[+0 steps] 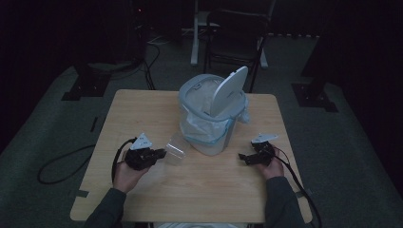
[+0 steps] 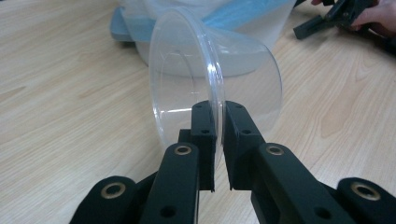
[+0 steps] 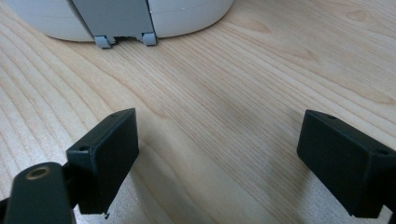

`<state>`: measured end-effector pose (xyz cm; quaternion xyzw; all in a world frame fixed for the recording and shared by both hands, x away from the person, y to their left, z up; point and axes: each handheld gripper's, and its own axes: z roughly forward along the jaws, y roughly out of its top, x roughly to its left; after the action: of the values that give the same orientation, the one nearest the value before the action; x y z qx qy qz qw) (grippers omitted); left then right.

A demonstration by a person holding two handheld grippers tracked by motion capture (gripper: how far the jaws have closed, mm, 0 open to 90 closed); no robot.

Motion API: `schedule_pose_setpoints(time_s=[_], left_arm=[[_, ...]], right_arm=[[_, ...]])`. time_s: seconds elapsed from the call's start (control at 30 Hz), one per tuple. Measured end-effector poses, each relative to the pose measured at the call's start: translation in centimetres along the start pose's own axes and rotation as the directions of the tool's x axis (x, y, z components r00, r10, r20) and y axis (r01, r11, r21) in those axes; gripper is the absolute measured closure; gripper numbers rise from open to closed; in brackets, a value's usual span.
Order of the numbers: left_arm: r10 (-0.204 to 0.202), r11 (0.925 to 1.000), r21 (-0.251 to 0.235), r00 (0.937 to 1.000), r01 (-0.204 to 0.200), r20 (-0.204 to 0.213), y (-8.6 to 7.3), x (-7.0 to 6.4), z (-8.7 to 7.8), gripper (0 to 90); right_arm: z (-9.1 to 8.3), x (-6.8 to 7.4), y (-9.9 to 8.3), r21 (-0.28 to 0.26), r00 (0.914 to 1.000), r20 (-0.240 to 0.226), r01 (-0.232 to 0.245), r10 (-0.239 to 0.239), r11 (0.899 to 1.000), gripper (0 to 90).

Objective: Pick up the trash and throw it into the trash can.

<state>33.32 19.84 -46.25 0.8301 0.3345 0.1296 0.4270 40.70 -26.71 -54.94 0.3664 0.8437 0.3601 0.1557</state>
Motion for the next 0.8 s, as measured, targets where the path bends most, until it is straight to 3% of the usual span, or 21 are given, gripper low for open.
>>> schedule_pose_setpoints(time_s=[0.43, 0.8], left_arm=[[-0.05, 0.9977, -0.048, 0.9972, 0.048, -0.054, 0.4, 2.1, -1.7, 84.0], [-0.055, 0.9965, -0.068, 0.9942, 0.049, -0.092, 1.4, 3.4, -2.6, 84.1]], right_arm=[[0.0, 0.0, 0.0, 0.0, 1.0, 0.0, 0.0, 0.0, 1.0, 11.9], [0.0, 0.0, 0.0, 0.0, 1.0, 0.0, 0.0, 0.0, 1.0, 11.9]])
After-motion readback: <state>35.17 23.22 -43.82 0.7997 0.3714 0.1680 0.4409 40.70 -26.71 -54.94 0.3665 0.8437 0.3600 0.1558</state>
